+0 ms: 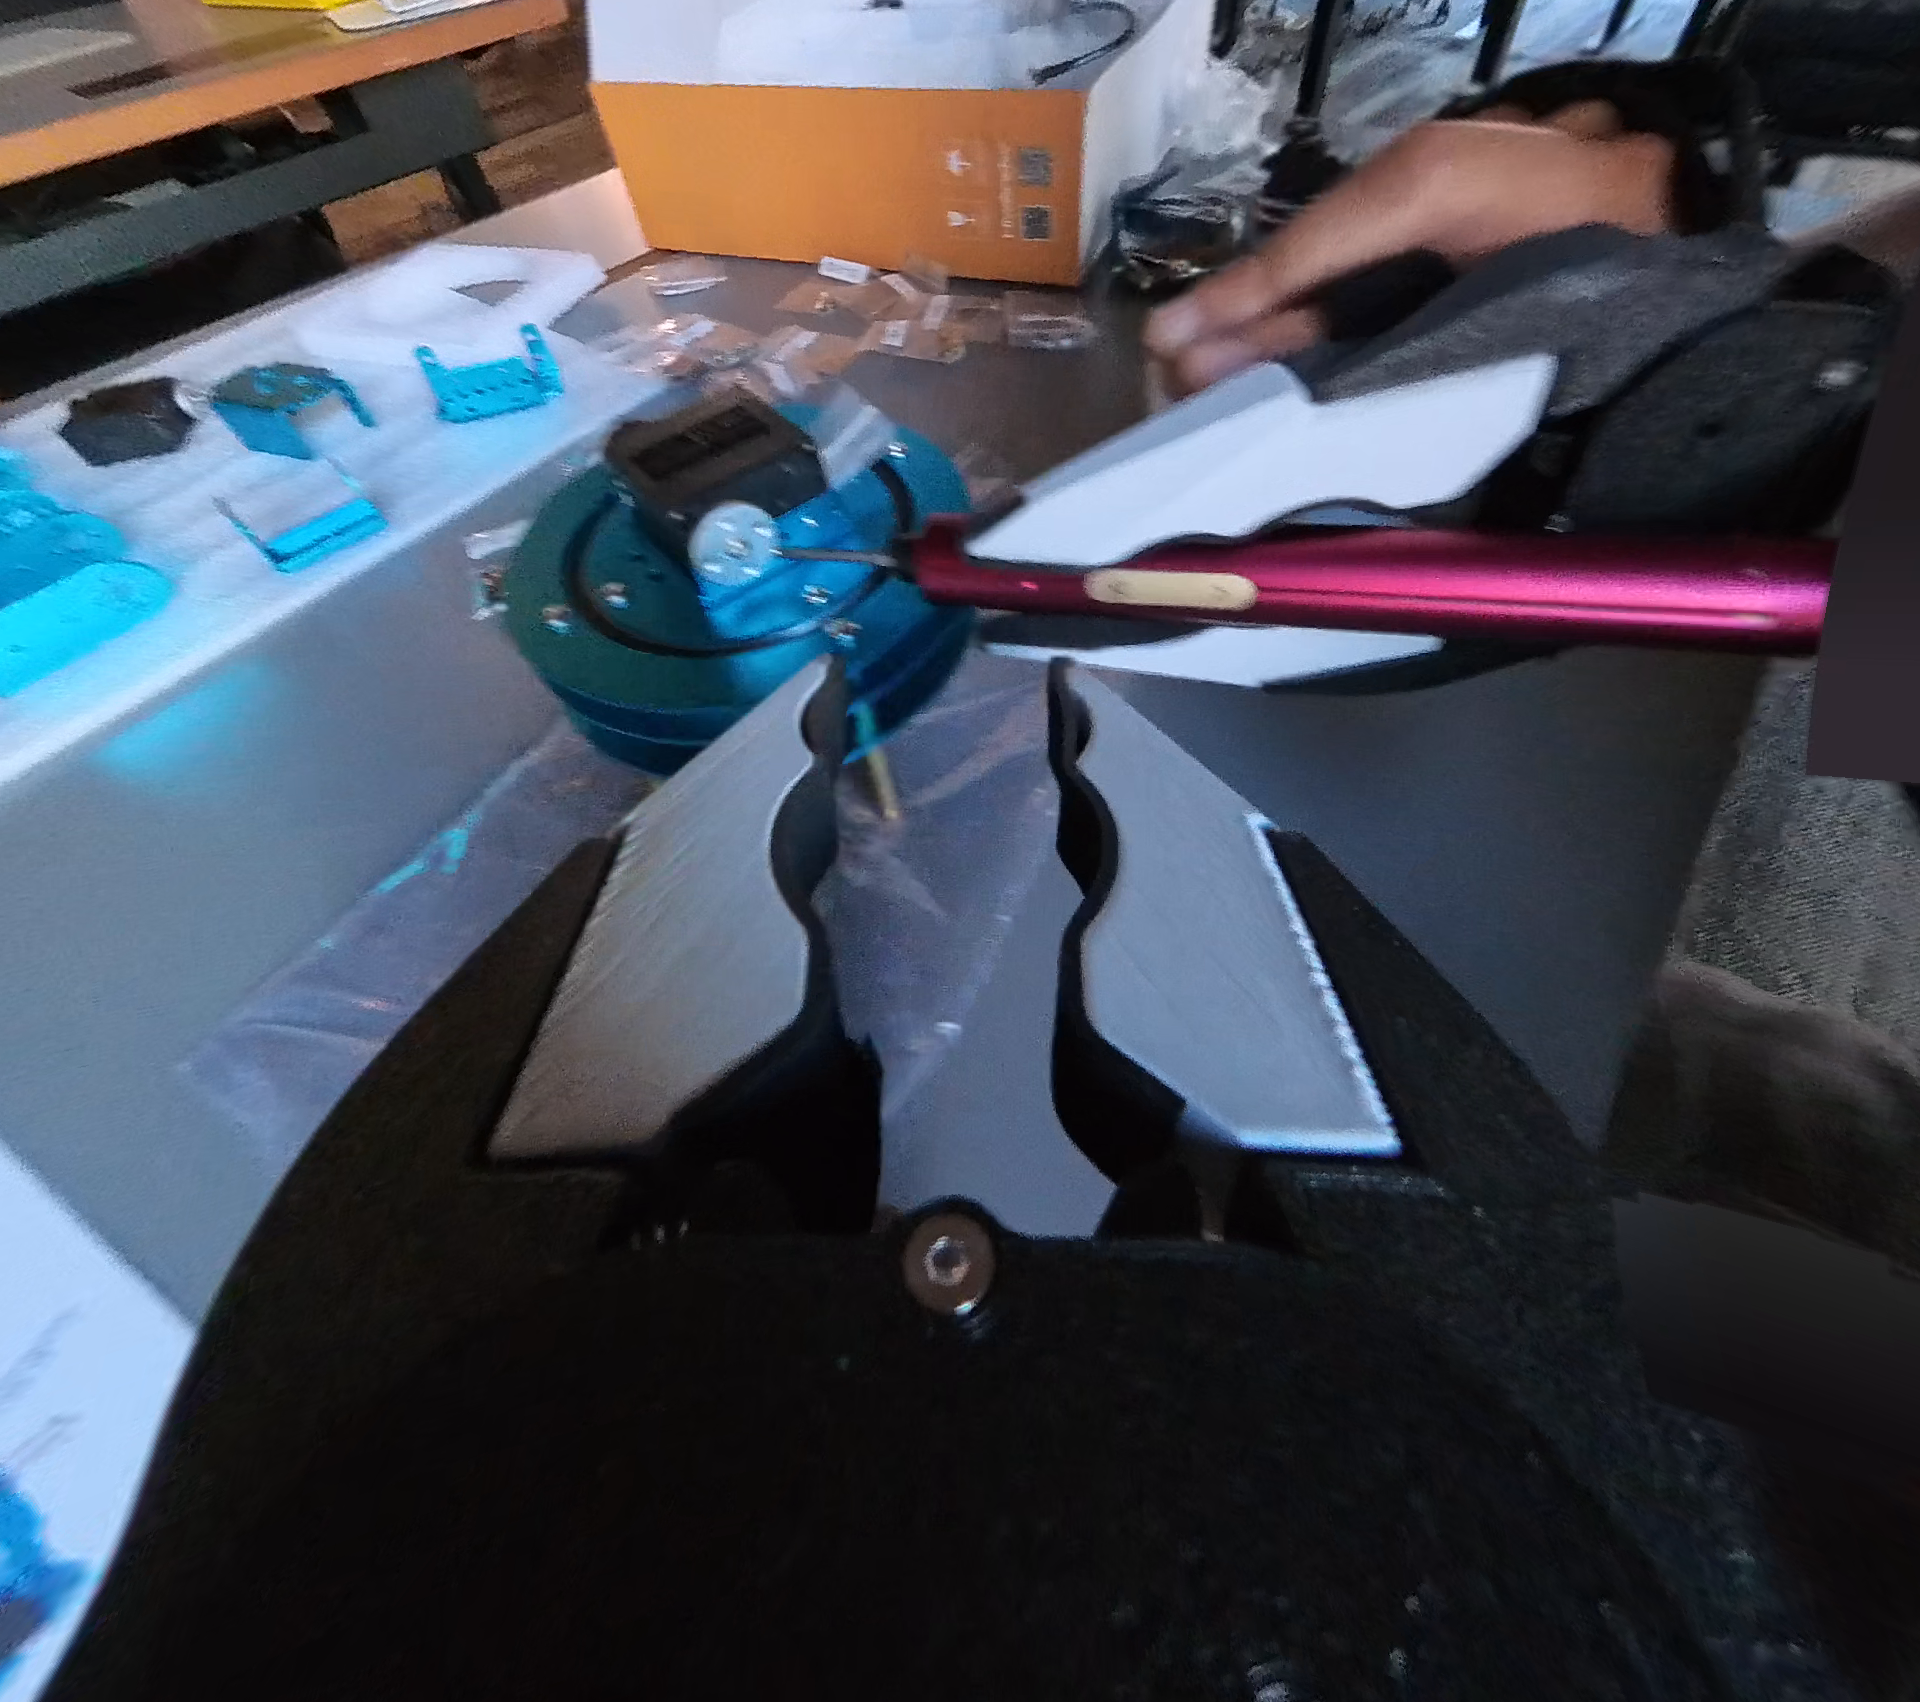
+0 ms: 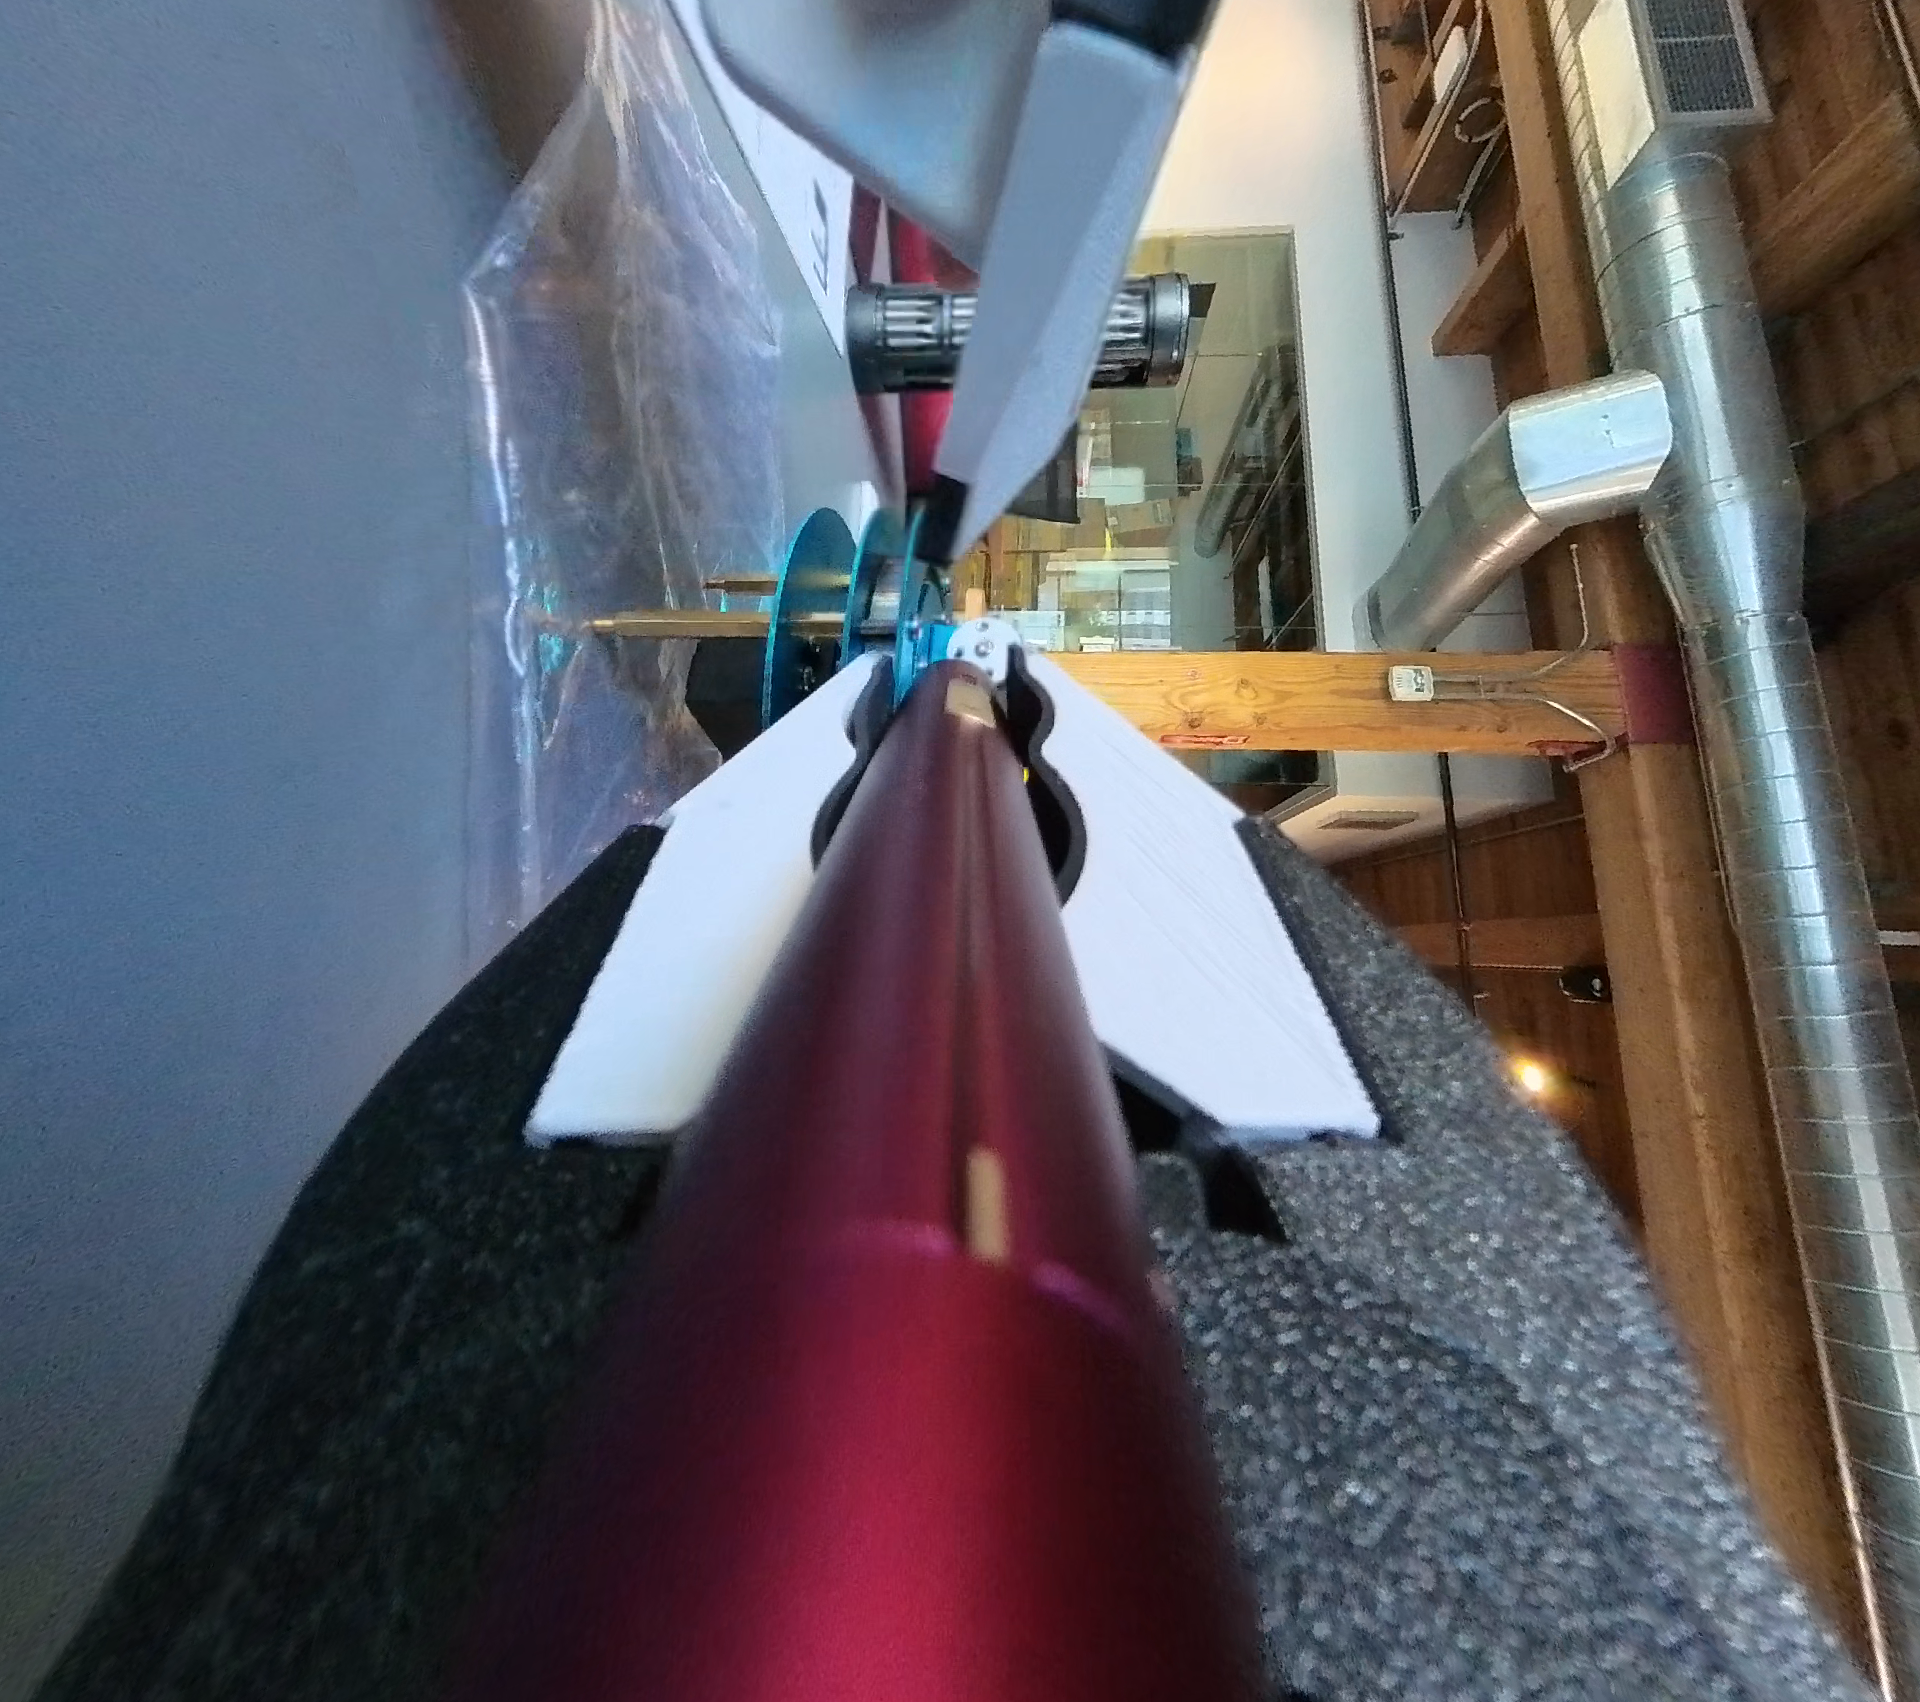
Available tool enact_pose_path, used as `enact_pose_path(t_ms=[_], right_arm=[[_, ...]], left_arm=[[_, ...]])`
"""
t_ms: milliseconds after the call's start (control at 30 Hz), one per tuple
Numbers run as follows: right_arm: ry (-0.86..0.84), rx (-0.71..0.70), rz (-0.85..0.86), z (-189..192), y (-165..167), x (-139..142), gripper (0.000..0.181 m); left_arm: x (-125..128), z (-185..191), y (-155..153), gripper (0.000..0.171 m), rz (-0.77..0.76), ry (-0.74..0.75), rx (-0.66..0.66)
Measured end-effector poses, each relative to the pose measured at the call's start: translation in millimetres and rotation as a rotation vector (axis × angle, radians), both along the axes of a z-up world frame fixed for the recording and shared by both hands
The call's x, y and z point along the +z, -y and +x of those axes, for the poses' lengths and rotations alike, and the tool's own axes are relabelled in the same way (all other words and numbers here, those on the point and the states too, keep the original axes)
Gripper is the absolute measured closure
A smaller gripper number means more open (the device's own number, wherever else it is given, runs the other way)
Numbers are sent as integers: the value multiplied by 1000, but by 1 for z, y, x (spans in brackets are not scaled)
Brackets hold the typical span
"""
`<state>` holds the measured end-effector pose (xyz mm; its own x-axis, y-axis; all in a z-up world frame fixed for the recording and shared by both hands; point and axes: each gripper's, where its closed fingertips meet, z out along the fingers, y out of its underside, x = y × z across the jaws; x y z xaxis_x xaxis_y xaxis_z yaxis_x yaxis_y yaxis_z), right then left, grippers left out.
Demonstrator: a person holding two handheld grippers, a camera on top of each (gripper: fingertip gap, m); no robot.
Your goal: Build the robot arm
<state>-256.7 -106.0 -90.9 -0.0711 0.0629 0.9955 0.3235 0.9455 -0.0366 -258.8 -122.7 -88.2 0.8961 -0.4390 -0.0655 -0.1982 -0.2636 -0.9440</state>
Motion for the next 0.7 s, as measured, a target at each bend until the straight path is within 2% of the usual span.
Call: enact_pose_path(t_ms=[100,167,267,333,467,700], right_arm=[[3,0,-3,-2,1,0,159],[2,1,-5,-3,1,0,159],[-1,2,-17,-3,1,1,159],[-5,13,-22,-3,1,1,159],[-14,29,-22,-3,1,0,160],[-34,63,-47,-2,1,-1,160]], left_arm=[[8,-24,-26,122,-23,-26,15],[5,-26,-37,116,-80,-8,-40],[3,-15,-33,115,-103,11,-165],[0,-16,-31,108,-82,-27,-169],[0,-19,-35,90,-27,-14,-159],[-4,-3,-35,87,-21,21,-246]])
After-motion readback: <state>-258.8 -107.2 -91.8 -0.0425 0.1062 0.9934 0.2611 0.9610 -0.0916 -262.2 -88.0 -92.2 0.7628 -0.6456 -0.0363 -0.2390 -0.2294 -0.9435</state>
